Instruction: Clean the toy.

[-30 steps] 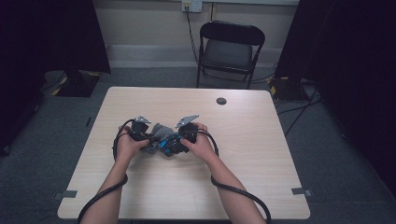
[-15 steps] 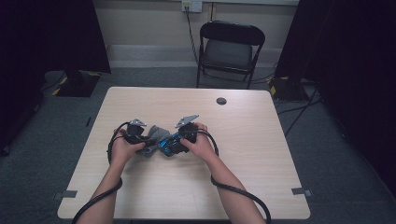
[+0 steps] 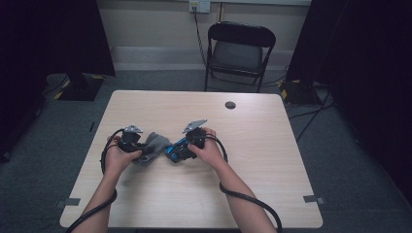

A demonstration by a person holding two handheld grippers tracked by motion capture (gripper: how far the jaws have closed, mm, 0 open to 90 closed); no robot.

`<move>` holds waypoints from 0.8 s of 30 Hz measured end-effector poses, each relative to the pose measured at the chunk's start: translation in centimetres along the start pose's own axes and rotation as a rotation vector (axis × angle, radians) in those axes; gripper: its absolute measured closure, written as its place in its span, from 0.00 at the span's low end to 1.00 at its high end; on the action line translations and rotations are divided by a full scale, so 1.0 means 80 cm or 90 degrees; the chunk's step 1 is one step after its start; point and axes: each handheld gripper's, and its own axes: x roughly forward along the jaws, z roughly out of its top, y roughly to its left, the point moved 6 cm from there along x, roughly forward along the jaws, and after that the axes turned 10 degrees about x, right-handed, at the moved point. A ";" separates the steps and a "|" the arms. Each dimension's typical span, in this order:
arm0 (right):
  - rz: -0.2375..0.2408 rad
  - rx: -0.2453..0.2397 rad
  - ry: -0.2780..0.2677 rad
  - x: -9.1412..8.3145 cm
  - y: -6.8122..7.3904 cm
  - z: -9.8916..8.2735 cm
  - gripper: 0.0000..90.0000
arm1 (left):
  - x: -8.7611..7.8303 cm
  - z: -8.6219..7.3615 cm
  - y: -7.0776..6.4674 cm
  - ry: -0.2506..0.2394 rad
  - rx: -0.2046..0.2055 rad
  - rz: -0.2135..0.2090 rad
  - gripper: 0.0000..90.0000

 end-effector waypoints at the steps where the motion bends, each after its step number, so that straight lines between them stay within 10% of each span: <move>1: 0.000 0.000 0.000 0.000 0.000 0.000 0.03 | -0.002 0.002 0.001 -0.003 -0.001 0.001 0.82; 24: 0.002 0.000 0.004 0.000 -0.001 0.000 0.03 | 0.030 0.069 0.021 -0.041 -0.001 0.026 0.82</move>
